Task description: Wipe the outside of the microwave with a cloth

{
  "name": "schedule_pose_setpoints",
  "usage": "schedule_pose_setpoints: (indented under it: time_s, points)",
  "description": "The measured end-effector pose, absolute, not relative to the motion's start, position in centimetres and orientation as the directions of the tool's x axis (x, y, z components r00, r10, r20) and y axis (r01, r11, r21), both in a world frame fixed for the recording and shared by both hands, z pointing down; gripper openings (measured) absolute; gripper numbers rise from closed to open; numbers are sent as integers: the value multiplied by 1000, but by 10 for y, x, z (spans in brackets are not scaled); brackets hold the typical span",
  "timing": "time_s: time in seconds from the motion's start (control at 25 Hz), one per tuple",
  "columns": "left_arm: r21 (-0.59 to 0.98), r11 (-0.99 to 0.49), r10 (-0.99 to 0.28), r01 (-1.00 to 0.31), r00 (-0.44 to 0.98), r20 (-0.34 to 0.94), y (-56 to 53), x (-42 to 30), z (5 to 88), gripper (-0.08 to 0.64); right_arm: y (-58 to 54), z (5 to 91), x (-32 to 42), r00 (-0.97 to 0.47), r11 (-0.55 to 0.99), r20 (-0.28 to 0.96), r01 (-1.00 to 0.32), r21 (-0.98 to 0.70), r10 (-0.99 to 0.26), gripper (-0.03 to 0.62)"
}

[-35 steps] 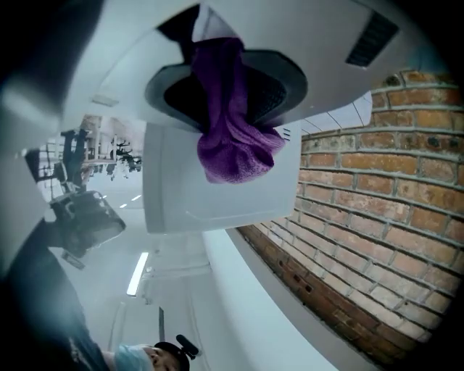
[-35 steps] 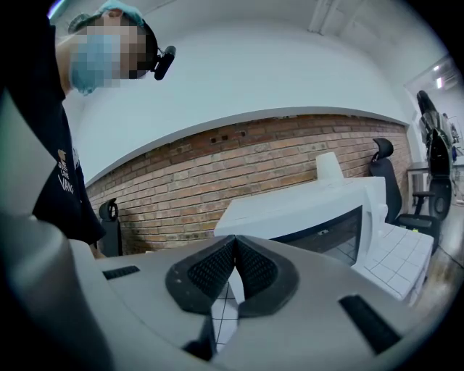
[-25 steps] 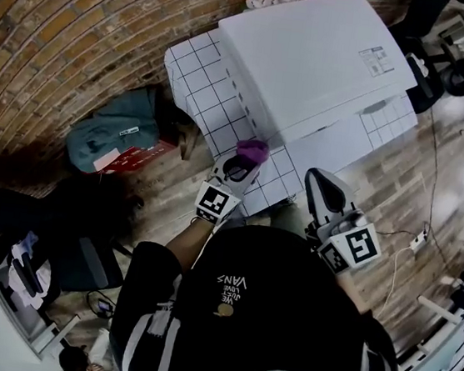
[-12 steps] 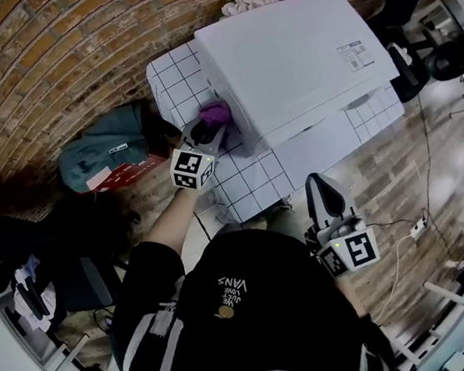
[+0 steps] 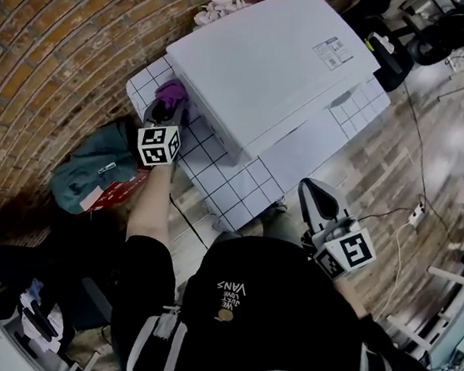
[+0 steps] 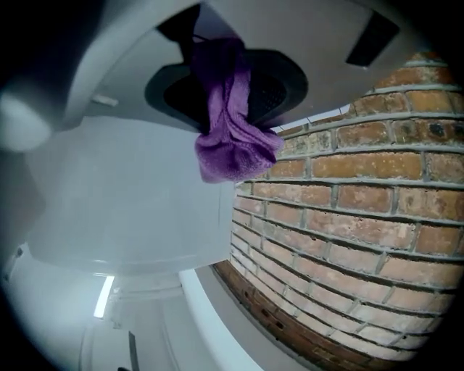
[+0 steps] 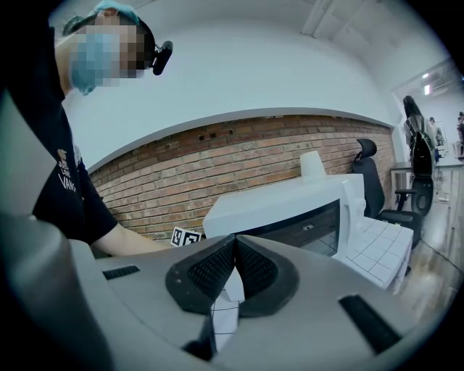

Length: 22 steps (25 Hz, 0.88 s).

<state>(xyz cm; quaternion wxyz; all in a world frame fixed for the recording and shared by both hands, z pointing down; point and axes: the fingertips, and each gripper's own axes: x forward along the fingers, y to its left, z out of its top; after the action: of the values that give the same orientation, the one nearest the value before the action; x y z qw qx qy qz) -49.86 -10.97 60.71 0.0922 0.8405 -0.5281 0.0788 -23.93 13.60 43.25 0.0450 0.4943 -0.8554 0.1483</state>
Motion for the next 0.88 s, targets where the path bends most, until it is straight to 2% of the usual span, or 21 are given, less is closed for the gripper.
schedule_pose_setpoints:
  time_s: [0.44, 0.88]
  points:
    - [75, -439, -873, -896, 444, 203, -82, -488, 600, 143, 135, 435, -235, -514, 476, 229, -856, -203, -827, -2]
    - [27, -544, -825, -839, 540, 168, 37, -444, 573, 143, 133, 429, -229, -550, 520, 189, -833, -187, -813, -2]
